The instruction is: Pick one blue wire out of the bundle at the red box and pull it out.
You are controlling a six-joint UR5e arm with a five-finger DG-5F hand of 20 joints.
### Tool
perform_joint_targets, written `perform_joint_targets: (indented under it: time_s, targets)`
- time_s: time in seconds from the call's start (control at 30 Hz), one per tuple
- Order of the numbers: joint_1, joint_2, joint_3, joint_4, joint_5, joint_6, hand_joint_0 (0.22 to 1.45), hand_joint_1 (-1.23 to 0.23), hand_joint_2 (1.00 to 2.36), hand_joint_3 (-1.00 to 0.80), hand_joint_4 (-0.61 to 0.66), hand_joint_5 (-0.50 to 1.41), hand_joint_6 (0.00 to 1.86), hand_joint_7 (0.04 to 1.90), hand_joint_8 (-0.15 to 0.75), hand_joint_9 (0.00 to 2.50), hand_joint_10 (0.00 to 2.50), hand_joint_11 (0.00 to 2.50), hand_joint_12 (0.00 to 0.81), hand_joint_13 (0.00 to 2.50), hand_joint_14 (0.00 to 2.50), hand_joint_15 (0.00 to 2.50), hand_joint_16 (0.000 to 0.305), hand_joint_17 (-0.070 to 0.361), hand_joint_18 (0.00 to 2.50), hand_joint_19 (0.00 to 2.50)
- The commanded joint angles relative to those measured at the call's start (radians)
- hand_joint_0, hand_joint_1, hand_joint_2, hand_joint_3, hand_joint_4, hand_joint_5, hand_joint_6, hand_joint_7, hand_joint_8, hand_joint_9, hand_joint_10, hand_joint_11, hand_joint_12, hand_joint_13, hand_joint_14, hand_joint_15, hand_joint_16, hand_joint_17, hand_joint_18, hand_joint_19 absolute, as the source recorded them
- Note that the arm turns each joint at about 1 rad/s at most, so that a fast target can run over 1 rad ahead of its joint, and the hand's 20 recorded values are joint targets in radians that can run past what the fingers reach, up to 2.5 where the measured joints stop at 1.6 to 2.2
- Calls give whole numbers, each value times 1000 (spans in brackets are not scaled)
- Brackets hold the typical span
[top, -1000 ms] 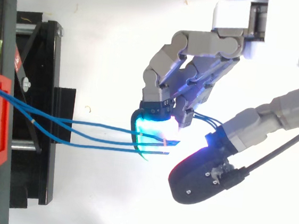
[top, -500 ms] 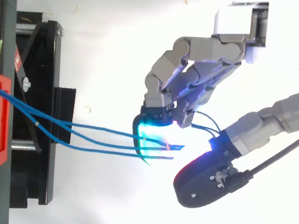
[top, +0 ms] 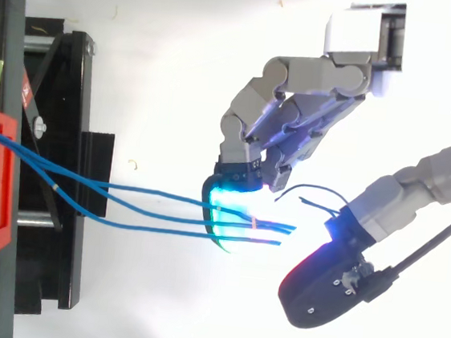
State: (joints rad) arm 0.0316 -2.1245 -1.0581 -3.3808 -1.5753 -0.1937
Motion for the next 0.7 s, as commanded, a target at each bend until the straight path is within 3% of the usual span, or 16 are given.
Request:
perform_joint_targets:
  time_s: [0.0, 0.2, 0.37, 0.67]
  targets:
    - [1, 0, 0, 0, 0, 0, 571, -744, 1000, -500, 145, -237, 935, 777, 273, 665, 7, 592, 435, 751, 15, 456, 54, 121, 717, 440]
    - [1, 0, 0, 0, 0, 0, 630, -766, 1003, -453, 155, -221, 943, 795, 295, 723, 11, 609, 435, 789, 15, 469, 53, 120, 737, 451]
    - [1, 0, 0, 0, 0, 0, 746, -876, 1007, -415, 140, -226, 956, 792, 276, 715, 10, 599, 434, 814, 16, 450, 53, 118, 807, 409]
    - [-1, 0, 1, -11, -8, 0, 741, -959, 1000, -500, 105, -270, 934, 748, 211, 528, 6, 576, 418, 683, 12, 387, 50, 114, 699, 293]
